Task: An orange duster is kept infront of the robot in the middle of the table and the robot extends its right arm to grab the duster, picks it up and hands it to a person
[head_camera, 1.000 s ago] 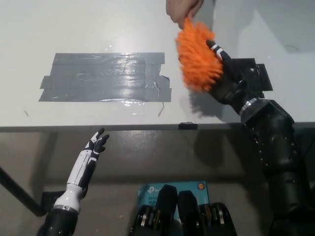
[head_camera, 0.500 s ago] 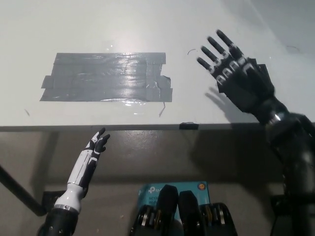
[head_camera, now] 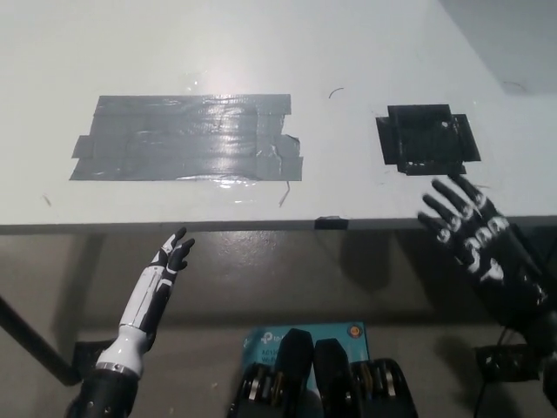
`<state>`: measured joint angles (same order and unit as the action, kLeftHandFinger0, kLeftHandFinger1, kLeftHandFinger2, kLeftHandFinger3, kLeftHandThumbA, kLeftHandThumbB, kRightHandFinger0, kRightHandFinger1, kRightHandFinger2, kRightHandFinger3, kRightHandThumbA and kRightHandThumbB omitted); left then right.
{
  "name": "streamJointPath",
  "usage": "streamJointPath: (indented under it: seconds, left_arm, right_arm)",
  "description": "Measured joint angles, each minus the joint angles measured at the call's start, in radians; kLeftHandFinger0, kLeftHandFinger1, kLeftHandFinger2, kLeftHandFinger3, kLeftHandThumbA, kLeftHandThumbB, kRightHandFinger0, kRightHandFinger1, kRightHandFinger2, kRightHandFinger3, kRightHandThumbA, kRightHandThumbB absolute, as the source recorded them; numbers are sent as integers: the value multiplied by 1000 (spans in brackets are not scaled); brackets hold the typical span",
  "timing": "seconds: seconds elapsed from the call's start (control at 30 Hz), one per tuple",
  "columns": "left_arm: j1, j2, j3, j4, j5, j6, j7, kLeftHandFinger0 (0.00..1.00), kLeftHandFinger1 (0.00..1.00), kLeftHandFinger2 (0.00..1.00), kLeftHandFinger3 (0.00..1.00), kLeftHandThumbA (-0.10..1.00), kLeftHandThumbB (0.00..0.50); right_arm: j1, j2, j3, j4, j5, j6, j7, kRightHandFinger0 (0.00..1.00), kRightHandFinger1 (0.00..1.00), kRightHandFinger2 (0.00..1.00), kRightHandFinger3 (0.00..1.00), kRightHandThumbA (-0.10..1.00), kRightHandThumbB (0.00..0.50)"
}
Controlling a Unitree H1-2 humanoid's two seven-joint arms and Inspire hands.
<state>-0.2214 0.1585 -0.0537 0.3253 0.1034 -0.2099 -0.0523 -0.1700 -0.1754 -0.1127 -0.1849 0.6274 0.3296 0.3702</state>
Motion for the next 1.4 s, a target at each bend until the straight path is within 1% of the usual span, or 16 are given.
streamJointPath:
  seconds: [0.03,0.13,0.17,0.2,0.27,0.37,0.4,0.43,0.5,0.57,0.7,0.8,0.93,1.03,1.13,1.4]
  left_arm:
    - [0,0,0,0,0,0,0,1000,1000,936,1000,1000,104]
    - [1,-1,-1,0,0,0,-1,1000,1000,936,1000,1000,101]
    - [2,-1,-1,0,0,0,-1,1000,1000,935,1000,1000,102]
    - [3,-1,-1,0,0,0,-1,1000,1000,936,1000,1000,112]
    - [8,-1,-1,0,0,0,-1,1000,1000,934,1000,1000,114]
    - [18,-1,-1,3,0,0,-1,1000,1000,936,1000,1000,114]
    - [19,-1,-1,3,0,0,-1,1000,1000,941,1000,1000,109]
    - [23,-1,-1,4,0,0,-1,1000,1000,950,1000,1000,121]
    - [29,-1,-1,4,0,0,-1,1000,1000,956,1000,1000,126]
    - [33,-2,-1,4,0,0,-1,1000,1000,971,1000,1000,120]
    - [44,-3,-1,5,0,-2,-1,1000,1000,975,1000,994,101]
    - [48,-3,-2,7,0,-3,-1,1000,1000,975,1000,997,101]
    - [50,-3,-2,8,0,-4,-1,1000,1000,969,1000,997,107]
    - [52,-3,-2,10,0,-4,-1,1000,1000,963,1000,992,101]
    - [53,-4,-2,15,0,-5,-1,1000,1000,967,1000,984,87]
    - [53,-4,-2,27,0,-8,-1,1000,995,958,1000,983,97]
  right_arm:
    - [11,-1,6,8,-17,-16,0,1000,1000,1000,1000,1000,313]
    - [25,-4,32,64,-92,-70,-7,1000,1000,1000,1000,1000,315]
    - [25,-4,35,73,-101,-76,-8,1000,1000,1000,1000,1000,300]
    - [26,-4,44,91,-122,-89,-12,1000,1000,1000,1000,1000,305]
    - [26,-6,61,128,-165,-115,-20,1000,1000,1000,1000,1000,331]
    - [26,-14,95,187,-237,-149,-36,1000,1000,1000,1000,1000,328]
    - [26,-15,100,197,-249,-155,-39,1000,1000,1000,1000,1000,310]
    - [26,-21,115,221,-282,-170,-47,1000,1000,1000,1000,1000,304]
    - [27,-28,133,242,-323,-191,-57,1000,1000,1000,1000,1000,303]
    - [28,-35,147,255,-357,-206,-64,1000,1000,1000,1000,992,291]
    - [30,-53,180,287,-450,-260,-86,1000,1000,1000,1000,995,315]
    - [30,-63,197,294,-510,-291,-100,1000,1000,1000,1000,996,315]
    - [29,-68,204,297,-558,-317,-109,1000,1000,1000,1000,993,309]
    - [29,-68,206,300,-580,-325,-111,1000,1000,1000,1000,982,302]
    - [29,-68,206,307,-597,-334,-111,1000,1000,1000,1000,975,318]
    - [24,-68,206,317,-628,-345,-111,1000,1000,1000,1000,949,284]
